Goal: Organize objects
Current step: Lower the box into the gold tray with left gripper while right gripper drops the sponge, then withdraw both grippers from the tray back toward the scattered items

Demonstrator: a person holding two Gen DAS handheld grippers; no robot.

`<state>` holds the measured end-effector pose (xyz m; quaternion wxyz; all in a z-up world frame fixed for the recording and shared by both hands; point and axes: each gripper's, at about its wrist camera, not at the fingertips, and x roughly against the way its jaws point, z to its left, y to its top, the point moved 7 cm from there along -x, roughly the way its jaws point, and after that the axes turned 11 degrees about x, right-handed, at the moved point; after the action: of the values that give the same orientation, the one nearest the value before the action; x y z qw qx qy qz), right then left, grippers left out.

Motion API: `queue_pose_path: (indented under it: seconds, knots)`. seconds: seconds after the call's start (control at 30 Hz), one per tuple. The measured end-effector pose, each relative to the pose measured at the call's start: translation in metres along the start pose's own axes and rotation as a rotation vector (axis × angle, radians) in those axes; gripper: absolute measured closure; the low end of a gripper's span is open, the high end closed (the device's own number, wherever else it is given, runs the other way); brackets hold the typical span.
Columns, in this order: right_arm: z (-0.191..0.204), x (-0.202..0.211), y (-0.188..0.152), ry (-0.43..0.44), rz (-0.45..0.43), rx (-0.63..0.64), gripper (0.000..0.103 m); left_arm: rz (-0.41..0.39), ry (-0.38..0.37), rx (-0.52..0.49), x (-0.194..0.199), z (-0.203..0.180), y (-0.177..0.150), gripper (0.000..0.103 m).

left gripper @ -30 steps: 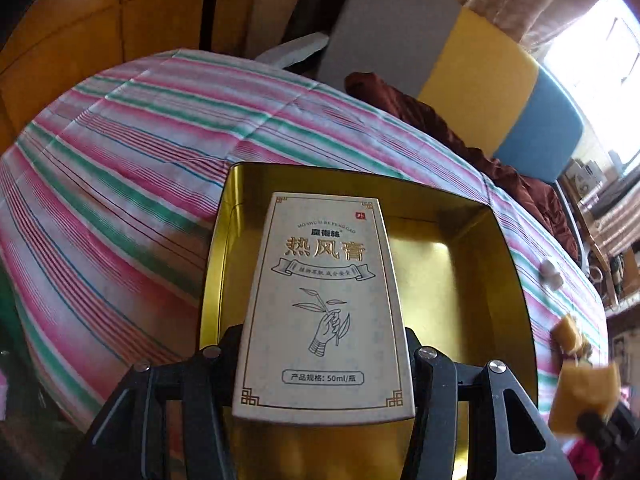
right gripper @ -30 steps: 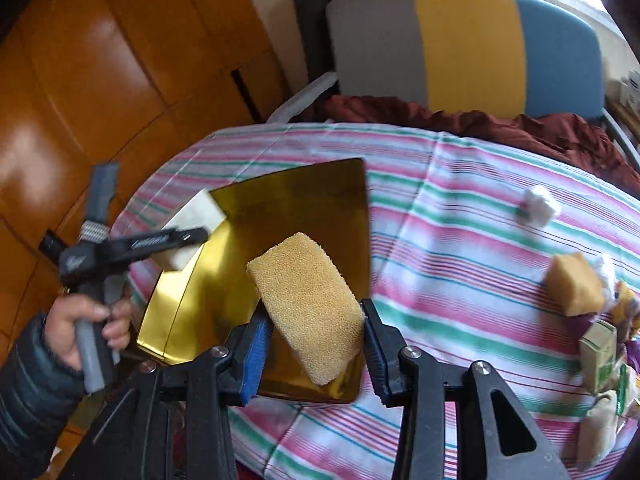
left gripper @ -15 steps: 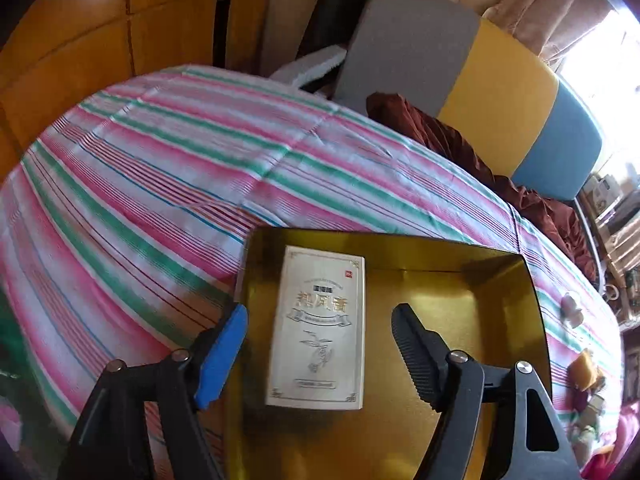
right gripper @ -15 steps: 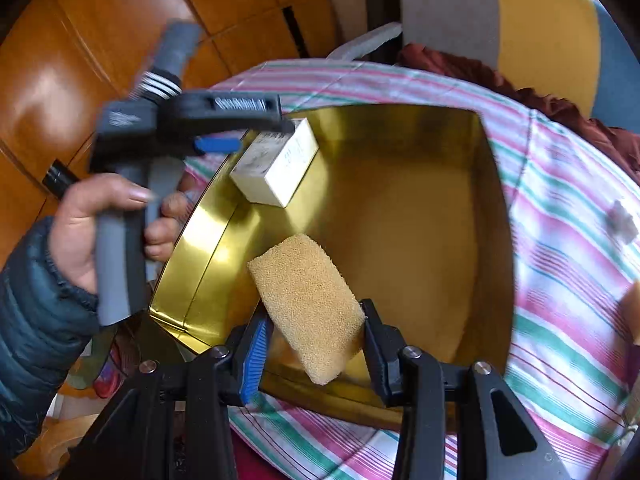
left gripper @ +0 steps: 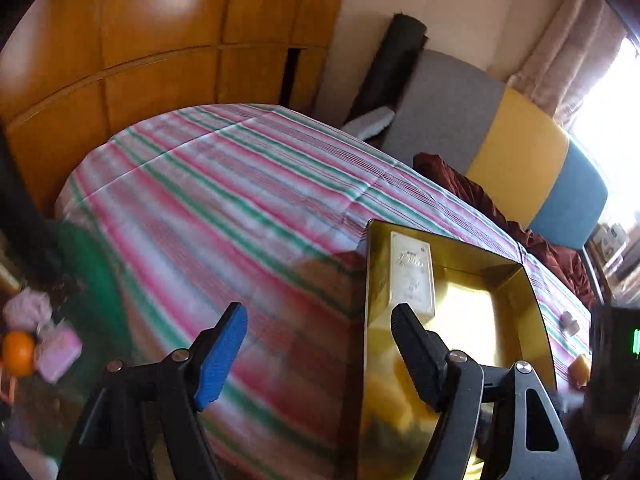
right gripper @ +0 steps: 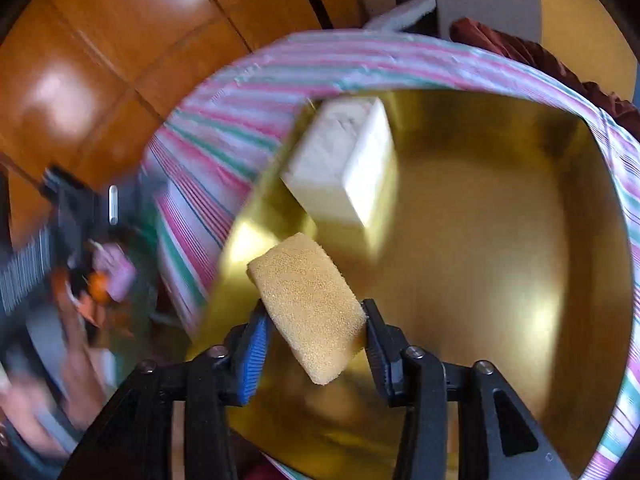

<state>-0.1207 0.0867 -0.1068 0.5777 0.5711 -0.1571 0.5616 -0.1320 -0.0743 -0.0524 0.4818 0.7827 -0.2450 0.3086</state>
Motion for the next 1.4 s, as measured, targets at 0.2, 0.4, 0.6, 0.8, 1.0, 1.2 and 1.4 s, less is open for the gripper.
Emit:
queue_pose_path:
  seconds: [0.2,0.4,0.6,0.8,1.0,1.2,1.4]
  knots:
    - [0.001,0.012,-0.001,-0.053,-0.035,0.006,0.023,-0.023,-0.005,0.014,0.019,0.011,-0.021,0.027]
    - [-0.010,0.032,-0.022,-0.181,-0.051,0.029,0.023,-0.050,-0.017,-0.026,0.035,-0.002,-0.024,0.027]
    - [-0.024,0.070,-0.040,-0.334,-0.123,0.047,0.023,-0.080,-0.024,-0.098,0.050,-0.022,-0.038,0.023]
    - [-0.028,0.101,-0.053,-0.412,-0.179,0.078,0.022,-0.079,-0.038,-0.169,0.061,-0.042,-0.058,0.022]
    - [-0.032,0.125,-0.062,-0.507,-0.229,0.119,0.022,-0.063,-0.062,-0.246,0.065,-0.068,-0.078,0.021]
    - [-0.064,0.152,-0.079,-0.547,-0.265,0.027,0.021,-0.036,-0.092,-0.318,0.065,-0.092,-0.095,0.020]
    - [-0.114,0.186,-0.107,-0.614,-0.282,-0.082,0.021,0.001,-0.110,-0.390,0.060,-0.118,-0.115,0.019]
